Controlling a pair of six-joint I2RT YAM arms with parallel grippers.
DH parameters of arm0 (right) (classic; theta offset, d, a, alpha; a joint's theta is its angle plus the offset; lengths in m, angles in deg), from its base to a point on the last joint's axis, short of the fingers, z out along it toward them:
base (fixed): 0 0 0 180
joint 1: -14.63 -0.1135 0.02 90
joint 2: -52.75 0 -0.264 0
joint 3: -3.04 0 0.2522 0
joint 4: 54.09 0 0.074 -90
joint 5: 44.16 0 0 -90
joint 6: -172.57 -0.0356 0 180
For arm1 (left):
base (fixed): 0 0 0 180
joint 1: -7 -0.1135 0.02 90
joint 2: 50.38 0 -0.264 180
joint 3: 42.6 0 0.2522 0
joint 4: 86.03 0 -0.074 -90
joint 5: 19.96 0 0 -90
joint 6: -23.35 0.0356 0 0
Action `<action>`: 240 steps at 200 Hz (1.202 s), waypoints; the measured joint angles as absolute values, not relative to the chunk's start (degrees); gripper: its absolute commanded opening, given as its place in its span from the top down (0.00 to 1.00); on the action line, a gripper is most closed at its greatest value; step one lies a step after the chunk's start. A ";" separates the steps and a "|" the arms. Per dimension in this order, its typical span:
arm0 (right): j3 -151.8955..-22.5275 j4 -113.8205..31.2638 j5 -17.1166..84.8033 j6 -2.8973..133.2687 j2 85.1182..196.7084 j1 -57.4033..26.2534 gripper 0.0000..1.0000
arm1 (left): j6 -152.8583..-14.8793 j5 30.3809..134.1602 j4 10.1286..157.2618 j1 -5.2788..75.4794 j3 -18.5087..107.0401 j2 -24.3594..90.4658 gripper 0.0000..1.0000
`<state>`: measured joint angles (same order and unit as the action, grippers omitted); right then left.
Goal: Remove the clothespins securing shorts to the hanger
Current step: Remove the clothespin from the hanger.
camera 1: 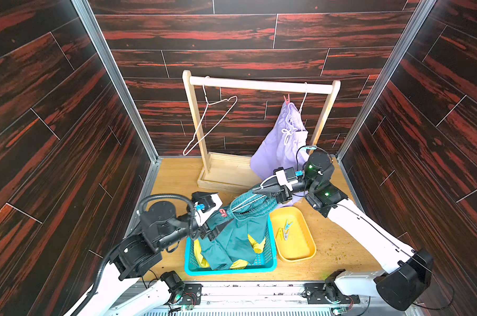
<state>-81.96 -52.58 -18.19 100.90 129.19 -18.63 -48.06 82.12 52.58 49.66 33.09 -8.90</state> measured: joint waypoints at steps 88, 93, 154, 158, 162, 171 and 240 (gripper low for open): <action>-82.03 -49.69 -16.42 103.41 129.19 -18.61 1.00 | -46.51 84.22 50.98 49.66 32.98 -8.49 0.22; -82.03 -49.67 -16.42 103.45 129.19 -18.61 1.00 | -46.49 84.22 50.85 49.66 32.96 -8.51 0.23; -82.09 -48.34 -16.53 104.29 129.15 -18.61 1.00 | -47.05 85.22 50.45 49.00 31.78 -8.47 0.33; -82.14 -48.16 -16.55 104.31 129.15 -18.61 1.00 | -47.12 85.40 50.48 48.87 31.67 -8.47 0.33; -82.23 -47.99 -16.57 104.35 129.15 -18.61 1.00 | -47.19 85.53 50.48 48.72 31.52 -8.47 0.34; -82.34 -47.64 -16.68 104.48 129.11 -18.61 1.00 | -47.43 85.81 50.52 48.30 31.02 -8.47 0.37; -82.36 -46.76 -16.75 104.74 127.73 -18.63 1.00 | -49.24 90.49 51.53 44.48 30.08 -8.09 0.61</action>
<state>-82.36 -46.76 -16.75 104.74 127.73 -18.63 -49.24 90.49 51.53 44.48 30.08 -8.09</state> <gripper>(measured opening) 0.073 0.447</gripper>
